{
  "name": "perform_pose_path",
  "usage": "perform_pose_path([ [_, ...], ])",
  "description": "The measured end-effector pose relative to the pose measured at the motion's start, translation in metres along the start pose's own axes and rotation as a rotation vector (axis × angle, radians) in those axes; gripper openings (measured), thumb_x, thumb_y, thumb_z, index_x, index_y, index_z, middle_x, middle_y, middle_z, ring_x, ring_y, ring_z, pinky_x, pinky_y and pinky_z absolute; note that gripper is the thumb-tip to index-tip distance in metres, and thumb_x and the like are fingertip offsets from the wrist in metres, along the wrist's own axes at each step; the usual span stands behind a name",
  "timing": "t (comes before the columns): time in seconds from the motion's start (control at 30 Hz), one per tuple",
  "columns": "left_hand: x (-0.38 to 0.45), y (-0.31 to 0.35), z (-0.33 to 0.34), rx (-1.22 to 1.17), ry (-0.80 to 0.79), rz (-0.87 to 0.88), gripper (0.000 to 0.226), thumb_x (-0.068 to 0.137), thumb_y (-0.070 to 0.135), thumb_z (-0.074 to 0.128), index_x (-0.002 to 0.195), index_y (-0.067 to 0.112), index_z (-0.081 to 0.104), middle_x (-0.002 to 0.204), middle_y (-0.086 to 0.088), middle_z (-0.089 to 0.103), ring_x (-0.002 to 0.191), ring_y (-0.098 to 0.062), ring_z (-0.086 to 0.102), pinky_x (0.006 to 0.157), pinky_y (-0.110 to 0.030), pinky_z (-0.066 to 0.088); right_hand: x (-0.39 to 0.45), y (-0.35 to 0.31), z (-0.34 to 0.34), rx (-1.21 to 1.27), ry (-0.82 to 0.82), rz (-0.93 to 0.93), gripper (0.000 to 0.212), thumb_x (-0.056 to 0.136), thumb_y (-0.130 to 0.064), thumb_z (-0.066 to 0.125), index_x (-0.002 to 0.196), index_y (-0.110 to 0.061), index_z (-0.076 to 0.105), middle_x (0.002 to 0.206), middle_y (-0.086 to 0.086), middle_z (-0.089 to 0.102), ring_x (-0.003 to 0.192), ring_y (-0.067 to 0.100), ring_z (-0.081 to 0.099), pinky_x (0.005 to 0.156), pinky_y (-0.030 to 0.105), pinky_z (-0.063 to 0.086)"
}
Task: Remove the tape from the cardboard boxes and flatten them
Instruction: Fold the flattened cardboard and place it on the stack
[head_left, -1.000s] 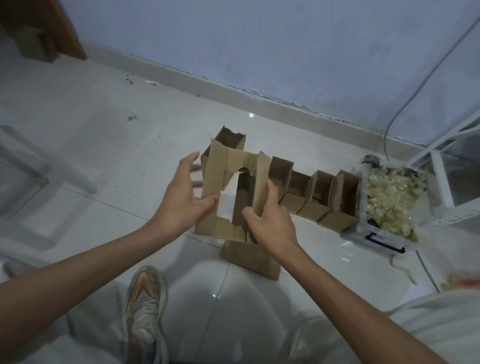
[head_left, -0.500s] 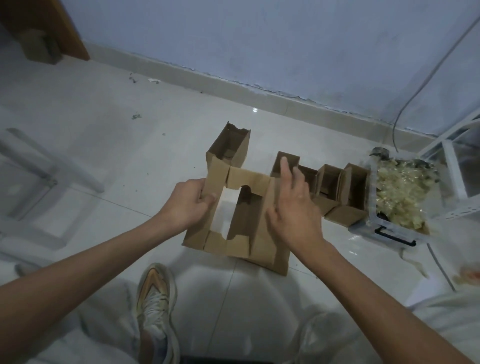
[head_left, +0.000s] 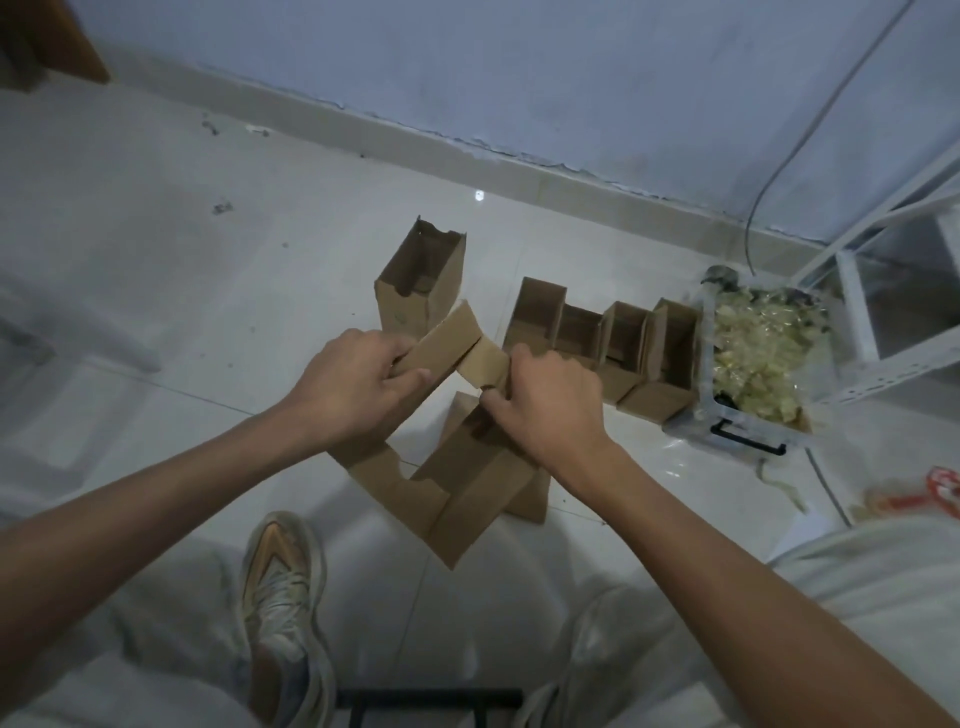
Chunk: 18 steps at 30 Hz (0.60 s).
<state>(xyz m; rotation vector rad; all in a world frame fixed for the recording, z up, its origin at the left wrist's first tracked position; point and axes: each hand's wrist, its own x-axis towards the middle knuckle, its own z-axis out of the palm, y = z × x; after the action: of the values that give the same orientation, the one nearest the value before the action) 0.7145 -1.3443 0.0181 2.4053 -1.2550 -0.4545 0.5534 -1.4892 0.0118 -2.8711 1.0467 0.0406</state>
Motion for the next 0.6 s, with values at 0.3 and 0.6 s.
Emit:
perform_pose_path([
  [0.3, 0.005, -0.021, -0.005, 0.080, 0.212, -0.100, 0.029, 0.093, 0.027, 0.075, 0.121, 0.029, 0.067, 0.113, 0.002, 0.074, 0.097, -0.021, 0.068, 0.077, -0.034, 0.057, -0.008, 0.001, 0.013, 0.613, -0.092, 0.209, 0.048, 0.103, -0.028, 0.044, 0.072, 0.003, 0.064, 0.063, 0.017, 0.063, 0.058, 0.030, 0.064, 0.055, 0.045, 0.056],
  [0.6, 0.010, -0.037, -0.001, -0.668, 0.132, -0.625, 0.098, 0.080, 0.030, 0.089, 0.154, 0.027, 0.026, 0.134, -0.009, 0.050, 0.120, -0.029, 0.053, 0.107, -0.043, 0.049, -0.020, 0.003, -0.003, 0.957, -0.177, 0.360, 0.038, 0.108, -0.019, 0.042, 0.094, 0.006, 0.067, 0.078, 0.017, 0.073, 0.062, 0.019, 0.076, 0.080, 0.052, 0.064],
])
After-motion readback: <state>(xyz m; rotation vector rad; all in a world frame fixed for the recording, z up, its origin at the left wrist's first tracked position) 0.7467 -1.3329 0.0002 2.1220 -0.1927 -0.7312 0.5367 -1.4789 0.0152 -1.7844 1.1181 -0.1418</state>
